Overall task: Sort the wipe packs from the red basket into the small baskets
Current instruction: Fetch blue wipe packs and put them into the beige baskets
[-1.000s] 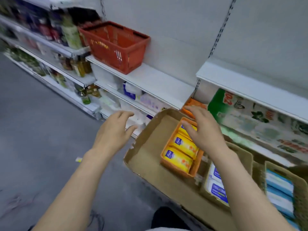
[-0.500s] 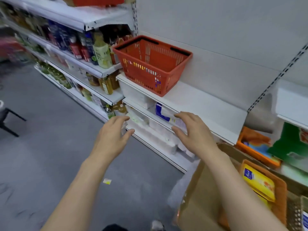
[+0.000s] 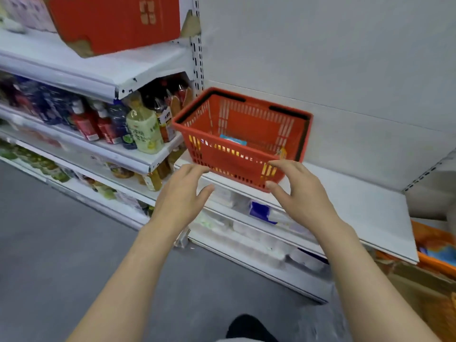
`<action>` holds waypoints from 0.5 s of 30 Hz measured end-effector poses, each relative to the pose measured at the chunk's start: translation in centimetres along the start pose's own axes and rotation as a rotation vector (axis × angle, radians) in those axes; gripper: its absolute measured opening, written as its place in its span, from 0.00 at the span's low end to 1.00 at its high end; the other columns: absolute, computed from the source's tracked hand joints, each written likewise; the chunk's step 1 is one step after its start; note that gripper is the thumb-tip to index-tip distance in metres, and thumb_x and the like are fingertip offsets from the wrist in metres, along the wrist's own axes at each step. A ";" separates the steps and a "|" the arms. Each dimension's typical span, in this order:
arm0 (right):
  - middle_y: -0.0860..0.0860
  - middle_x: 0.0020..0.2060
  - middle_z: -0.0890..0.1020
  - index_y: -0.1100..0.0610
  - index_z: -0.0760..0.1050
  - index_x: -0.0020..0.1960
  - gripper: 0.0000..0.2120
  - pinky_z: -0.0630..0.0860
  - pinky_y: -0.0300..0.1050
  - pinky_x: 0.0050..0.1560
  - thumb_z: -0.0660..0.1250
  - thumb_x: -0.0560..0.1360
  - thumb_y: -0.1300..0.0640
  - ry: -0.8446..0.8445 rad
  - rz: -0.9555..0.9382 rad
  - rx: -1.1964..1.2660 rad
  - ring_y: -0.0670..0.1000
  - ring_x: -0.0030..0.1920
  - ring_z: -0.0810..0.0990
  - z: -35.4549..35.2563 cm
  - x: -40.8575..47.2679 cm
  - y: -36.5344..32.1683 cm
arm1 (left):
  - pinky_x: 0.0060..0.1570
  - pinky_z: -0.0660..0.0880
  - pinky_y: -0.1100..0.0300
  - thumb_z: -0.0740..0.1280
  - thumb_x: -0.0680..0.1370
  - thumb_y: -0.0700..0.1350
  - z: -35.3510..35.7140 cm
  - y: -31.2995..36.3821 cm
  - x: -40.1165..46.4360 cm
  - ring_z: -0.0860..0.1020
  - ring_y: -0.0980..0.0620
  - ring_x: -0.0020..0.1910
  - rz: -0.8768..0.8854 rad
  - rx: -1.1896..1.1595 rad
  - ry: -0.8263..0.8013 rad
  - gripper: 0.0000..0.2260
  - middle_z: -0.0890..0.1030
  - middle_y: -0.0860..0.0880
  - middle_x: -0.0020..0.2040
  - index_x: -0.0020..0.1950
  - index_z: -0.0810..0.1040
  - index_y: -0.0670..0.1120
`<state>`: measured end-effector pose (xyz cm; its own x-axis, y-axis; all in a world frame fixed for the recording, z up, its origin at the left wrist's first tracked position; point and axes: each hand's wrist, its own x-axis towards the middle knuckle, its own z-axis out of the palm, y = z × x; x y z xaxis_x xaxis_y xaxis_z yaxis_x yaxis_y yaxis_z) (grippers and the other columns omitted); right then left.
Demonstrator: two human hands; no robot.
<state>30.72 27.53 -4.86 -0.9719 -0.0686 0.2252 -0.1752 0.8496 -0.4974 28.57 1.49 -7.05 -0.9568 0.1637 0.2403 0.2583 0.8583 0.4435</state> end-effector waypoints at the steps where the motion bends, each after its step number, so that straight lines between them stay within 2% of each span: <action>1: 0.48 0.68 0.74 0.50 0.72 0.70 0.21 0.69 0.45 0.64 0.67 0.78 0.50 0.016 0.011 0.000 0.49 0.67 0.72 0.1 1.4 -0.3 | 0.59 0.72 0.54 0.68 0.78 0.52 0.1 -0.6 1.9 0.73 0.50 0.64 0.020 -0.017 -0.010 0.18 0.75 0.51 0.64 0.67 0.74 0.51; 3: 0.48 0.67 0.75 0.51 0.72 0.69 0.21 0.71 0.47 0.64 0.67 0.78 0.50 0.054 0.035 -0.017 0.50 0.66 0.73 0.3 4.4 0.0 | 0.59 0.72 0.54 0.68 0.78 0.52 0.6 -1.6 5.8 0.73 0.51 0.64 0.044 -0.043 -0.023 0.19 0.75 0.52 0.65 0.68 0.74 0.51; 9: 0.48 0.65 0.76 0.50 0.73 0.68 0.20 0.70 0.41 0.58 0.68 0.77 0.49 0.064 0.106 -0.058 0.50 0.59 0.78 2.6 15.0 4.3 | 0.61 0.70 0.54 0.70 0.77 0.50 4.3 -4.0 17.8 0.74 0.49 0.63 0.075 -0.099 0.007 0.19 0.76 0.50 0.63 0.67 0.75 0.50; 12: 0.51 0.63 0.77 0.51 0.73 0.69 0.21 0.72 0.46 0.61 0.68 0.77 0.47 -0.037 0.107 -0.104 0.53 0.62 0.76 4.7 21.3 6.5 | 0.62 0.69 0.55 0.70 0.77 0.49 6.0 -5.0 23.5 0.74 0.48 0.64 0.035 -0.086 -0.050 0.20 0.76 0.48 0.65 0.68 0.74 0.49; 15: 0.54 0.62 0.78 0.52 0.73 0.68 0.22 0.73 0.50 0.62 0.68 0.77 0.46 -0.239 0.104 -0.143 0.56 0.62 0.77 7.6 27.2 8.0 | 0.63 0.69 0.53 0.70 0.77 0.51 7.3 -6.0 28.0 0.73 0.47 0.65 -0.024 -0.055 -0.178 0.21 0.75 0.48 0.66 0.70 0.72 0.51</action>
<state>1.73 28.44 -9.10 -0.9959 -0.0844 -0.0326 -0.0657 0.9223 -0.3809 -0.74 4.48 -9.25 -0.9700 0.2312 0.0750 0.2374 0.8359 0.4949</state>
